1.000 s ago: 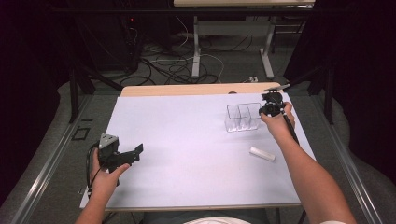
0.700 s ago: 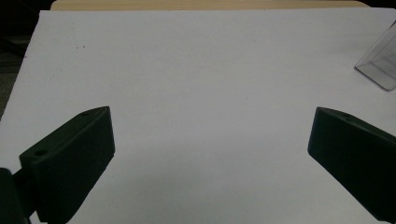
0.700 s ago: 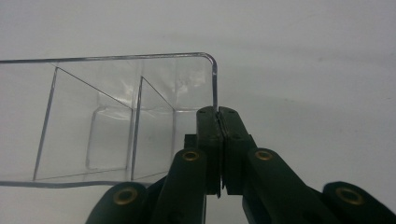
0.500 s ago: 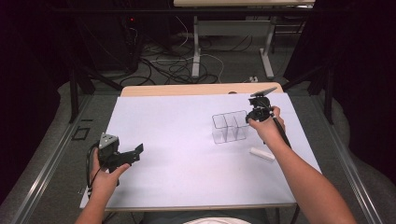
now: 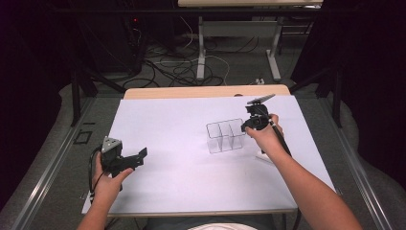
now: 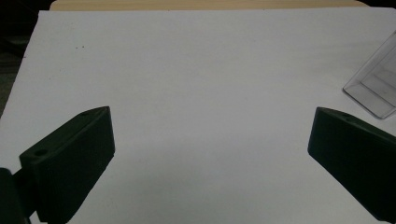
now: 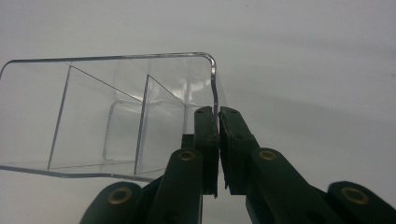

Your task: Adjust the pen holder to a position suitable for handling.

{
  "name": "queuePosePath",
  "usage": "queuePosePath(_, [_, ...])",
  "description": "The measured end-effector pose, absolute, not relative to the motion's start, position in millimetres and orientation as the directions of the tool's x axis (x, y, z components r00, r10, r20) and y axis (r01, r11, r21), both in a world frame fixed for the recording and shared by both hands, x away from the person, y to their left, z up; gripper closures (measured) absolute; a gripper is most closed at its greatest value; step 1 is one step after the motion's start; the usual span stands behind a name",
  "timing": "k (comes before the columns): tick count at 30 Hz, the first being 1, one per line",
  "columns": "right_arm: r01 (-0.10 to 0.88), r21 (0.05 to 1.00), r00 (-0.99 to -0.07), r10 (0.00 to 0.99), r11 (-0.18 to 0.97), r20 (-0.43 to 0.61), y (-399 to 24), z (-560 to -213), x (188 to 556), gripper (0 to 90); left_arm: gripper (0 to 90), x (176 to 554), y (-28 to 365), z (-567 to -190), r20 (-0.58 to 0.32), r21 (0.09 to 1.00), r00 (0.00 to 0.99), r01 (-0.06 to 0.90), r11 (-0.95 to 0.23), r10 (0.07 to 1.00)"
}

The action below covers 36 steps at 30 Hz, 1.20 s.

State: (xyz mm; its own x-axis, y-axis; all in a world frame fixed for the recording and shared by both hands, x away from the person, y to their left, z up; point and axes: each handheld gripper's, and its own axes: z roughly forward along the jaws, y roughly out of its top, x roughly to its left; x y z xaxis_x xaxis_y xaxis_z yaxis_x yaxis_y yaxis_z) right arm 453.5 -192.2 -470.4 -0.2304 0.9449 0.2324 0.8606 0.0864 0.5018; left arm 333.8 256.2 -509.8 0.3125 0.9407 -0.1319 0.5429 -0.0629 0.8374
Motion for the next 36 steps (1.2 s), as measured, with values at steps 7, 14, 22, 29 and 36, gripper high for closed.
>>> queuePosePath(7, [0.829, 0.557, -0.255, 0.918, 0.045, 0.305, -209, -467, 451, 81.8, 0.7, 334, 256, -510, -0.129, 0.835, 0.312, 0.547, -0.067, 0.941])
queuePosePath(14, [0.755, 0.653, -0.28, 0.926, 0.049, 0.253, -219, -464, 443, 90.0, 0.7, 334, 255, -510, -0.131, 0.832, 0.314, 0.55, -0.068, 0.94])
queuePosePath(22, [0.765, 0.636, -0.296, 0.93, 0.096, 0.216, -214, -485, 440, 90.0, 0.7, 334, 255, -511, -0.13, 0.832, 0.313, 0.551, -0.068, 0.941])
queuePosePath(29, [0.755, 0.648, -0.302, 0.93, 0.1, 0.209, -205, -489, 433, 90.0, 0.7, 334, 255, -511, -0.129, 0.831, 0.313, 0.552, -0.07, 0.941])
queuePosePath(36, [0.748, 0.654, -0.331, 0.917, 0.111, 0.223, -190, -491, 429, 90.0, 0.7, 335, 255, -511, -0.127, 0.829, 0.312, 0.554, -0.071, 0.942])
